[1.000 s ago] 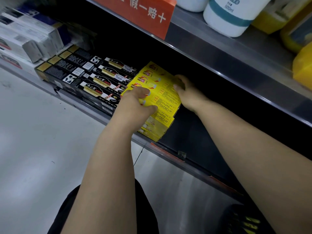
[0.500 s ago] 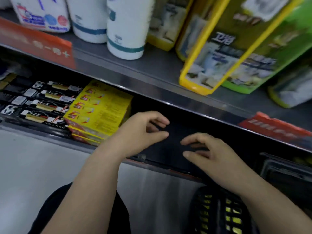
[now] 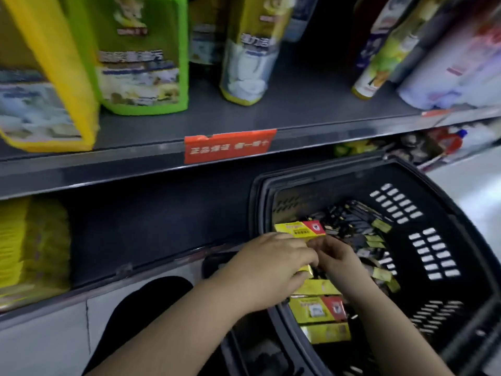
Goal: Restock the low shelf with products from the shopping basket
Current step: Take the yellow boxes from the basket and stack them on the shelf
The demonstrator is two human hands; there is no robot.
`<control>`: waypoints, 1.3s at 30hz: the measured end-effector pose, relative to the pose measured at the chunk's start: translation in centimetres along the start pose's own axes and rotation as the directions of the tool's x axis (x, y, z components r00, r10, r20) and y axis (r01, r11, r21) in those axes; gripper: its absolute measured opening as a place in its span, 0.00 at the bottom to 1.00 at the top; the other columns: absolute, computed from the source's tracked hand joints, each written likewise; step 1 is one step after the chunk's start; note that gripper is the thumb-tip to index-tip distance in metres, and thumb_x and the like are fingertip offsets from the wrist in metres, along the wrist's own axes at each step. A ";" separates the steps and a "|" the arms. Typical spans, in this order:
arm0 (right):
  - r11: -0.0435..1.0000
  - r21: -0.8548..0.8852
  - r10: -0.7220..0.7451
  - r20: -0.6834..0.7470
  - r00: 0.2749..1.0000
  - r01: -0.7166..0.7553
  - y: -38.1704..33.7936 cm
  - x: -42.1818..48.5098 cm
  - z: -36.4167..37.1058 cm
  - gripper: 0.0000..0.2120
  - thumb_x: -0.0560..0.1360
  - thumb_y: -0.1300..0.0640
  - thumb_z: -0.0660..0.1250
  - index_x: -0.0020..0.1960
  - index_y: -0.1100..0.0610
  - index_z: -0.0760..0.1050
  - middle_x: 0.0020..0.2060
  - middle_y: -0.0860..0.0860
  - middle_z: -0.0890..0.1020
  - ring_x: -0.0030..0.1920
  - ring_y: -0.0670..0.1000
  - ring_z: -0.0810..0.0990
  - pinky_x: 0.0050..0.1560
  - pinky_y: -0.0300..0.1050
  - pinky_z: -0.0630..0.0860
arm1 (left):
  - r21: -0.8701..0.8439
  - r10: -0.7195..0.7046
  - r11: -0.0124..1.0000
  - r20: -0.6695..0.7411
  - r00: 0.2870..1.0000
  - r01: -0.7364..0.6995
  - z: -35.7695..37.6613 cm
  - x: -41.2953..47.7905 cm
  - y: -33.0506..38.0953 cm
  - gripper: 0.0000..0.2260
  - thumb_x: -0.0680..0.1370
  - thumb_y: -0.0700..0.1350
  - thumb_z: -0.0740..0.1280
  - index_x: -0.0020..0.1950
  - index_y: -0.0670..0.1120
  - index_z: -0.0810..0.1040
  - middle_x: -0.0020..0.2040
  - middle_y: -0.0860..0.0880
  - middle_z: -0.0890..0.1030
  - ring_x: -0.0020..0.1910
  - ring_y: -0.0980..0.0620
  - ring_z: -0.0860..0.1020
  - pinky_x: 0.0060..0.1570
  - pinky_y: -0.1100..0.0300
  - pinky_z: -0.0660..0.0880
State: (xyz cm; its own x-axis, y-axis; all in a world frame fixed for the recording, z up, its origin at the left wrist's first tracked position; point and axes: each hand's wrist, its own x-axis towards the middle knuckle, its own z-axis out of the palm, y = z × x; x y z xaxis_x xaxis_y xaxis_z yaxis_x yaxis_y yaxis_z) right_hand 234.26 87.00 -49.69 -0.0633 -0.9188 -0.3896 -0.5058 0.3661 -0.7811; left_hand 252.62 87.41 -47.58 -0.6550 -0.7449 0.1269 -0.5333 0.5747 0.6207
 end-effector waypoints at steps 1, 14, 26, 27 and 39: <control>0.999 0.000 0.050 -0.020 0.999 -0.050 1.6 0.1 -0.5 0.07 0.75 0.72 0.60 0.45 0.65 0.75 0.31 0.51 0.76 0.29 0.42 0.74 0.31 0.32 0.69 | 0.061 -0.008 0.998 0.053 0.999 0.004 0.4 0.6 0.1 0.12 0.80 0.51 0.59 0.60 0.51 0.74 0.57 0.53 0.77 0.59 0.52 0.71 0.61 0.56 0.65; 0.499 -0.863 0.342 0.283 0.896 0.082 10.8 3.9 -1.4 0.24 0.75 0.54 0.65 0.68 0.57 0.64 0.64 0.57 0.73 0.63 0.58 0.72 0.62 0.50 0.69 | 0.494 -0.291 0.844 0.095 0.952 0.209 3.2 2.7 1.5 0.17 0.79 0.59 0.55 0.49 0.51 0.79 0.42 0.52 0.82 0.42 0.48 0.78 0.47 0.57 0.64; 0.652 -0.751 0.242 0.341 0.908 0.108 9.8 3.3 -2.3 0.20 0.76 0.58 0.64 0.67 0.55 0.66 0.58 0.56 0.78 0.60 0.58 0.75 0.57 0.48 0.72 | 0.552 -0.452 0.754 0.043 0.891 0.355 3.9 3.8 3.5 0.16 0.80 0.57 0.52 0.48 0.52 0.76 0.43 0.53 0.82 0.42 0.51 0.78 0.53 0.57 0.66; 0.737 -0.673 0.228 0.338 0.913 0.065 9.3 3.5 -2.7 0.21 0.76 0.56 0.65 0.67 0.57 0.66 0.56 0.56 0.79 0.56 0.57 0.77 0.53 0.46 0.74 | 0.538 -0.443 0.763 0.031 0.896 0.359 3.9 3.8 3.5 0.16 0.80 0.57 0.52 0.48 0.52 0.76 0.43 0.53 0.82 0.42 0.51 0.78 0.53 0.57 0.66; 0.959 0.216 0.065 0.461 0.885 -0.183 4.4 3.5 -4.9 0.27 0.67 0.43 0.72 0.61 0.53 0.70 0.56 0.55 0.80 0.56 0.56 0.79 0.60 0.59 0.75 | 0.501 -0.347 0.789 -0.113 0.931 0.355 5.4 5.9 3.0 0.26 0.76 0.65 0.40 0.44 0.52 0.71 0.37 0.53 0.79 0.38 0.51 0.76 0.51 0.58 0.66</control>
State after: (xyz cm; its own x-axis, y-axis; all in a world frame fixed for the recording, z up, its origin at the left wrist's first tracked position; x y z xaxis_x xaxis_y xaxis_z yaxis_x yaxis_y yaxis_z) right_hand 227.64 84.66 -52.11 0.3075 -0.7216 -0.6202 -0.2874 0.5510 -0.7835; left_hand 244.26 86.57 -49.11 -0.3643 -0.9312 -0.0098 -0.9216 0.3590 0.1474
